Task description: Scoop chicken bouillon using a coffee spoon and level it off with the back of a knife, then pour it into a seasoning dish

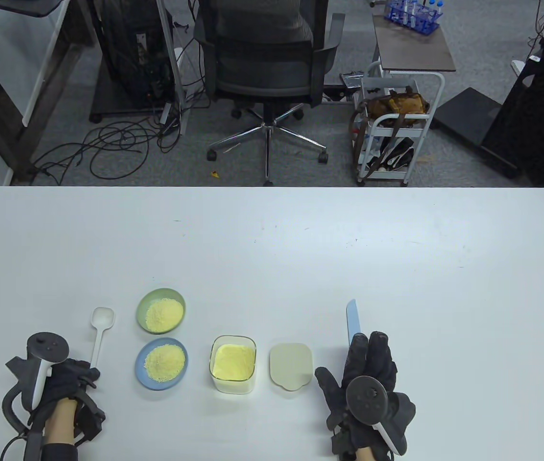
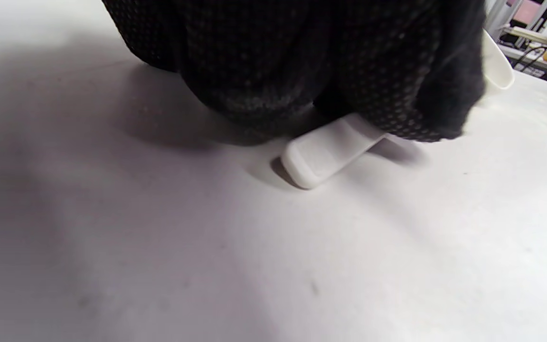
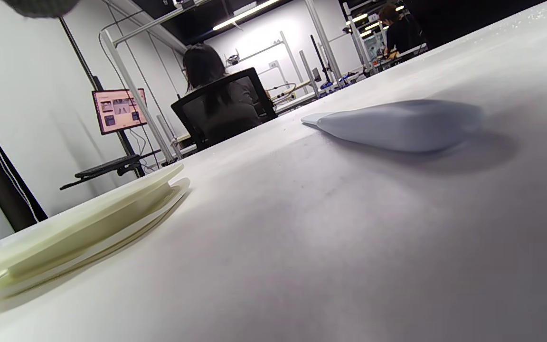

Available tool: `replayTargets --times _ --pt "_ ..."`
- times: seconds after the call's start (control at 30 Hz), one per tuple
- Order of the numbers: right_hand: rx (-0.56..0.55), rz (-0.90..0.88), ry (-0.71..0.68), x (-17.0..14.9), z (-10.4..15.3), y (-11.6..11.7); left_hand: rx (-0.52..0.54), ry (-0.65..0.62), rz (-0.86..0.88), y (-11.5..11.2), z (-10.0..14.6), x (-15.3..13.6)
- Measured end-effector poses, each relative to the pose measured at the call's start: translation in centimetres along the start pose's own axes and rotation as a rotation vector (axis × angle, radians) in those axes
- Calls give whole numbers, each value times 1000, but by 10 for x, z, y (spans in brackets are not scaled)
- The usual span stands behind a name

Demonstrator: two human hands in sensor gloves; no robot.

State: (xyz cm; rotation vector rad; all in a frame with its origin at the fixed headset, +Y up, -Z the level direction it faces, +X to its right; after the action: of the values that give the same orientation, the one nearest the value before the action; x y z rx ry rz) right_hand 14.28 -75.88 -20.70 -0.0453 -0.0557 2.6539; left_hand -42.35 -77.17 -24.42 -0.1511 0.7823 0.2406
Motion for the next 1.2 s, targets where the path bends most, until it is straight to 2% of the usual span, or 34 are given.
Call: replayTargets --times 0.17,0.43,0.6,0.9,1.13,1.2 --pt "5 0 -2 0 0 0 27 -6 -72 -1 0 0" --pt "-2 -5 -4 0 0 -1 26 -11 -35 -1 1 -2" --pt "-5 -8 -7 1 0 0 36 -50 19 9 7 0" --pt "-15 -5 -21 2 1 -1 144 -251 196 41 44 17" --pt "-6 11 -27 3 1 1 239 -469 233 28 76 30" --pt "-2 23 -29 4 1 2 241 -495 233 24 80 33"
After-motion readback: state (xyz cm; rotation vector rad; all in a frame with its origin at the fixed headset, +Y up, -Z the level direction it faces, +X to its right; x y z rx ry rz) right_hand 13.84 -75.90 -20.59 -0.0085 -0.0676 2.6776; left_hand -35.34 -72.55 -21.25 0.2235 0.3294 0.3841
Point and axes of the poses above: the tracker on the back of each hand, its own x axis roughly to the thumb side, its own z axis roughly from the fingertips to the wrist, y = z × x, the point moved 1 cm from there along -z, roughly from the wrist to the fingertips, and after that the axes turned 7 degrees about x, right-handed, at the moved point
